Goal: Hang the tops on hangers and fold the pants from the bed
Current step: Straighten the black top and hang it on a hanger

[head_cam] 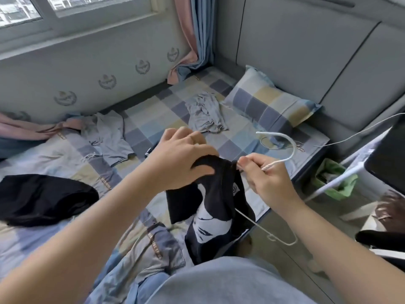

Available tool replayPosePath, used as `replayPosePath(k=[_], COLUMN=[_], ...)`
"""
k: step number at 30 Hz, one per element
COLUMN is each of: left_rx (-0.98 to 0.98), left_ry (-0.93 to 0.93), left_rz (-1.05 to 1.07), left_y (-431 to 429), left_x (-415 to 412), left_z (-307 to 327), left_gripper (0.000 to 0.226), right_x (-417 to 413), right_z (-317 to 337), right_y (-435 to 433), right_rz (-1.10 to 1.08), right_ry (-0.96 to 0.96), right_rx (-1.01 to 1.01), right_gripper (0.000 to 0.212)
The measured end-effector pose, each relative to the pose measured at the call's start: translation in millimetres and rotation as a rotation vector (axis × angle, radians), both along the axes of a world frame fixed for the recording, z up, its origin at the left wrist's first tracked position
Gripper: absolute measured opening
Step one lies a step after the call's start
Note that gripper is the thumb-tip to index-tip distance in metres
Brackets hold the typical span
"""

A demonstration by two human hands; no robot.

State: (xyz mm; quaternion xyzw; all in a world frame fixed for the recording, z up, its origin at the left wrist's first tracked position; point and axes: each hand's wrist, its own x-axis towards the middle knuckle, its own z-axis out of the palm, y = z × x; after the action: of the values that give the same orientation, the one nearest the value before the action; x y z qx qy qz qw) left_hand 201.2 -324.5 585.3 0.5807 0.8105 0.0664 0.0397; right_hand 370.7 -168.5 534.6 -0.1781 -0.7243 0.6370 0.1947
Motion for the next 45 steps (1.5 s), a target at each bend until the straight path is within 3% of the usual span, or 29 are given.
replayPosePath(k=[4,9,12,17,21,27,28,31,33,39,43,45], left_rx=[0.072,0.263,0.241,0.246,0.310,0.300,0.299,0.372,0.449,0.570,0.595,0.590], left_ry=[-0.133,-0.131,-0.151,-0.225,-0.275,-0.301,-0.319,-0.357,-0.365,-0.429,-0.491,-0.504], left_rz=[-0.031,0.074,0.086,0.131,0.169,0.192,0.208,0.309,0.375,0.411,0.435,0.450], left_y=[-8.7,-22.2,-23.7,-15.7,-6.2,3.1,2.2,-1.7,-3.4,0.3,2.1,1.5], left_x=[-7.2,-12.2,-6.6,10.2,29.3,27.9,28.9,33.9,36.1,52.2,56.9,55.8], left_z=[-4.6,-6.3,-7.5,-15.4,-22.5,-21.2,-23.3,-32.7,-39.0,-46.1,-51.3,-53.4], left_gripper=[0.029,0.028,0.031,0.023,0.023,0.022,0.021,0.019,0.019,0.016,0.016,0.016], right_x=[5.2,15.6,27.5,25.8,14.1,10.0,11.0,20.5,26.4,11.6,-6.4,-9.4], right_z=[13.6,13.1,-2.5,-19.9,-22.5,-27.3,-29.6,-36.6,-42.8,-66.8,-68.1,-67.4], right_y=[22.6,55.7,67.1,60.4,47.7,42.9,43.1,37.0,28.0,2.7,-6.7,-5.3], right_rz=[0.116,0.139,0.146,0.101,0.135,0.107,0.088,-0.145,-0.217,0.109,0.070,0.075], right_ry=[-0.029,-0.139,-0.227,-0.160,-0.146,-0.202,-0.208,-0.118,-0.032,-0.309,-0.273,-0.284], right_rx=[0.005,0.085,0.077,0.014,0.113,0.141,0.171,0.525,0.602,0.292,0.248,0.196], right_gripper=[0.025,0.034,0.035,0.028,0.034,0.020,0.015,0.016,0.014,0.037,0.013,0.017])
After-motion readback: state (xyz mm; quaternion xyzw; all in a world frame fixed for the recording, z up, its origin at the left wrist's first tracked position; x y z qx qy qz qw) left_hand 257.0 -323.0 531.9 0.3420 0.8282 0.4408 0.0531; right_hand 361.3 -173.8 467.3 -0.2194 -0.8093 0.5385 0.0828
